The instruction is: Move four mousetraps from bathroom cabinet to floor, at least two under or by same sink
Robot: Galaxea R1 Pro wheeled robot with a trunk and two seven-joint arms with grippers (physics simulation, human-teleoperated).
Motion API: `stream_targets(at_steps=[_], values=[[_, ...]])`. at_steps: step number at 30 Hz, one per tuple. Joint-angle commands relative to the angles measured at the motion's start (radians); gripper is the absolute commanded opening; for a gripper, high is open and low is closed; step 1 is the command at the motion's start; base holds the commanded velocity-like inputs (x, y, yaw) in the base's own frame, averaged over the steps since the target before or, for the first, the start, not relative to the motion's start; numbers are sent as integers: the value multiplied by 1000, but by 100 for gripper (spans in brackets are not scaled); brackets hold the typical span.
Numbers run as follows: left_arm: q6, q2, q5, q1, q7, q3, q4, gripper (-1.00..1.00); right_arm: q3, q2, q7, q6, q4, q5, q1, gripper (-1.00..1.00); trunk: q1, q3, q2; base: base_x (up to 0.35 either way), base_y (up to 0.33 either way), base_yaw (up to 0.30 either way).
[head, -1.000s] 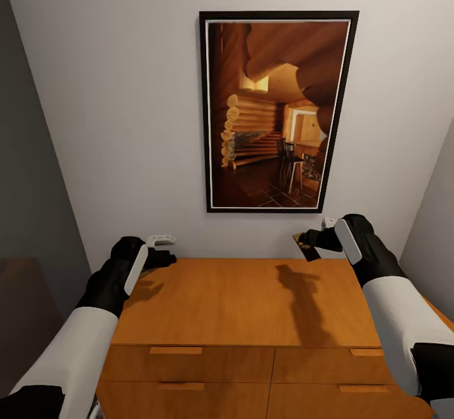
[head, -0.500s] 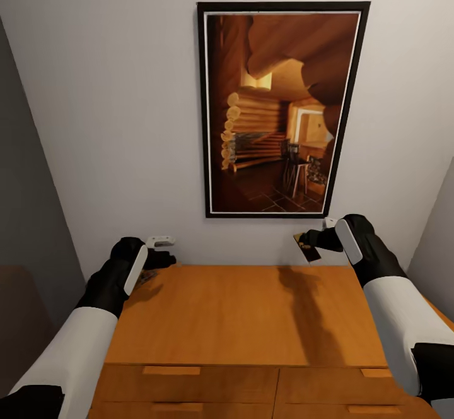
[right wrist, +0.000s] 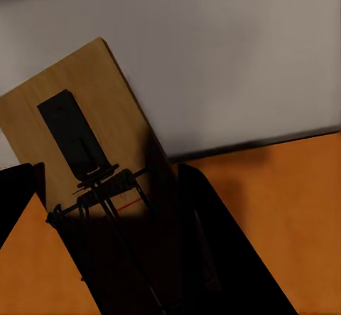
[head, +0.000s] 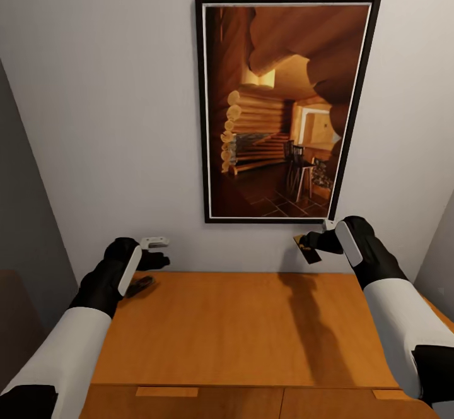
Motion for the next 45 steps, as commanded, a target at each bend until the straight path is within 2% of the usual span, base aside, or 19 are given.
stream_targets(at_steps=[1, 22, 26, 30, 37, 45], values=[[4, 1, 10, 0, 6, -1, 0, 100, 1, 0, -10, 3, -1, -11, 0, -100, 0, -1, -1, 4, 0, 0], [4, 3, 12, -1, 5, -2, 10, 100, 0, -13, -18, 3, -1, -1, 3, -100, 0, -1, -1, 0, 0, 0], [4, 3, 13, 0, 5, -2, 13, 100, 2, -10, -33, 3, -1, 29, 3, -100, 0, -1, -1, 0, 0, 0], [4, 1, 15, 0, 5, -2, 14, 100, 1, -3, -43, 3, -1, 76, 3, -100, 0, -1, -1, 0, 0, 0], [4, -3, 16, 0, 5, -2, 12, 100, 0, 2, -41, 3, -1, 77, 3, -100, 0, -1, -1, 0, 0, -22], [4, -2, 16, -1, 5, -2, 13, 100, 0, 3, -39, 3, -1, 70, 3, -100, 0, 1, -1, 0, 0, -200]])
